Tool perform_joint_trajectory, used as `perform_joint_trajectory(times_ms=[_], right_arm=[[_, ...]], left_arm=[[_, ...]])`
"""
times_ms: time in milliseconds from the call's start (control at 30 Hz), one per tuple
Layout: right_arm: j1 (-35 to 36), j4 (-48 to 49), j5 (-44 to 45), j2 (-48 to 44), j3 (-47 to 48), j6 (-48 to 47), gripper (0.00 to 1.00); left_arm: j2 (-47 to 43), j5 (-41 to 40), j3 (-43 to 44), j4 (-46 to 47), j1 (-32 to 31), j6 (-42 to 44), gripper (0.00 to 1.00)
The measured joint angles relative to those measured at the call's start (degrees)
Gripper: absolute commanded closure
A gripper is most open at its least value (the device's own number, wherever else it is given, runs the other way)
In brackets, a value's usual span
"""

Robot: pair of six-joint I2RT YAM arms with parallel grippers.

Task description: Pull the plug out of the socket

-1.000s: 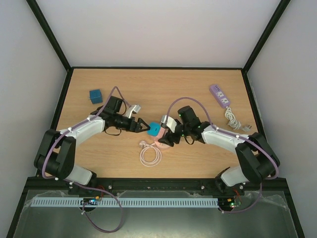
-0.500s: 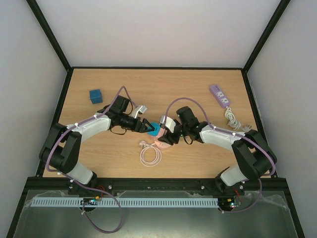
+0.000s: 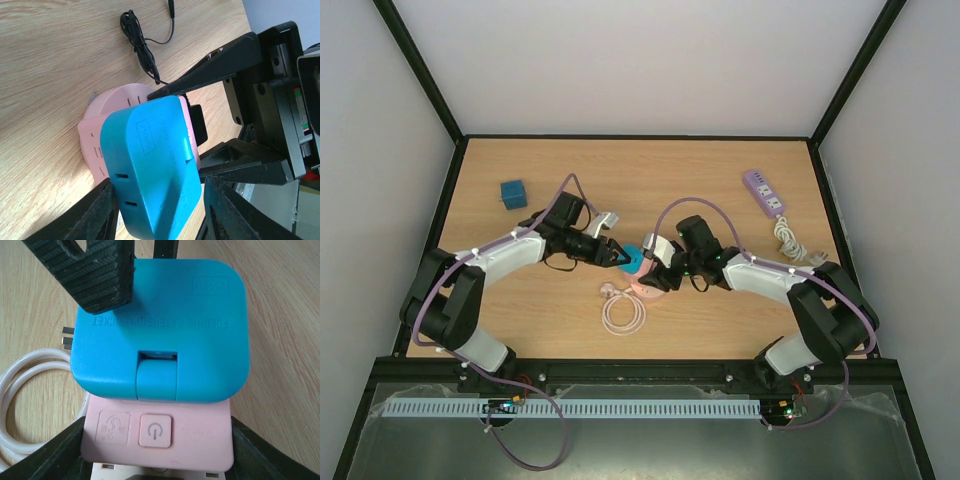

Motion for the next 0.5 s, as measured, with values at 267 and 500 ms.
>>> perform_joint_trajectory(times_ms=[267,500], right_arm=[[0.76,2.69,1.84,-0.44,-1.36,1.66,0.51],[2.40,6.01,5.31,-0.74,-2.51,4.81,0.55]], left_arm=[[-0.02,-0.74,1.44,-0.94,0.02,0.50,0.56],[-0.04,-2.80,2.64,-2.38,0.00,1.79,0.58]])
